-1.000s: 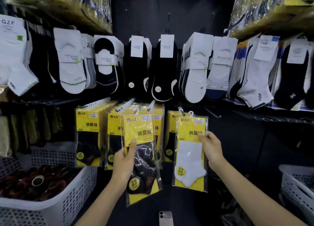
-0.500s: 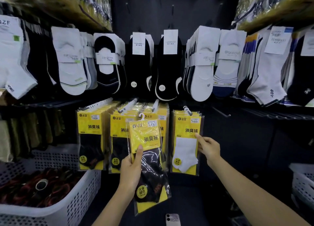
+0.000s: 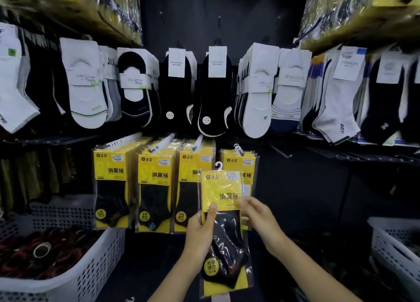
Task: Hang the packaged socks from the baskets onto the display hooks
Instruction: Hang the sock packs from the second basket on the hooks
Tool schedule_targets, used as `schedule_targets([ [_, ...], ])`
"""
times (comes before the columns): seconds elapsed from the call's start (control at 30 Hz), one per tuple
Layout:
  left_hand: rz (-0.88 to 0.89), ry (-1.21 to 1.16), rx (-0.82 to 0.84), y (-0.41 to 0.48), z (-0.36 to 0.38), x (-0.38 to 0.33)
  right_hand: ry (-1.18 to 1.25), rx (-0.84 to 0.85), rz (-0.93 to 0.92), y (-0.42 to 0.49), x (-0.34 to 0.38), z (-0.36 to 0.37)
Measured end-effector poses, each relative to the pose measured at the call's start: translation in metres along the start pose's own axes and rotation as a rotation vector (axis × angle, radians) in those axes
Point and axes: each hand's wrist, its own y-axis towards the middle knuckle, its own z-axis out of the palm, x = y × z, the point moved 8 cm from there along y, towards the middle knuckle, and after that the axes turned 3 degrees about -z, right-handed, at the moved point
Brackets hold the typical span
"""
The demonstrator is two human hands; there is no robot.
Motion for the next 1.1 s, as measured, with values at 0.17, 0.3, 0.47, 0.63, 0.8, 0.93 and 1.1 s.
schedule_targets([
  [0.17, 0.001, -0.027, 0.077, -0.003, 0.024, -0.006, 0.055, -0.06, -0.071, -0.012, 0.009, -0.012],
  [0.3, -0.012, 0.004, 0.135, 0.0, 0.033, -0.005, 0.124, -0.229, -0.042, -0.008, 0.008, -0.039],
  [0.47, -0.073, 0.049, 0.229, 0.01, 0.045, -0.005, 0.04, -0.371, -0.007, 0.012, 0.009, -0.065],
  [0.63, -0.107, 0.047, 0.199, 0.026, 0.045, -0.002, -0.03, -0.286, -0.051, 0.04, 0.022, -0.053],
  [0.8, -0.113, 0.078, 0.148, 0.043, 0.038, 0.006, -0.052, -0.285, -0.01, 0.057, 0.009, -0.045],
  [0.93, -0.108, 0.134, 0.113, 0.054, 0.037, 0.013, -0.045, -0.342, 0.074, 0.062, -0.014, -0.047],
  [1.1, -0.149, 0.193, 0.11, 0.053, 0.028, 0.038, -0.072, -0.407, 0.157, 0.046, -0.047, -0.056],
])
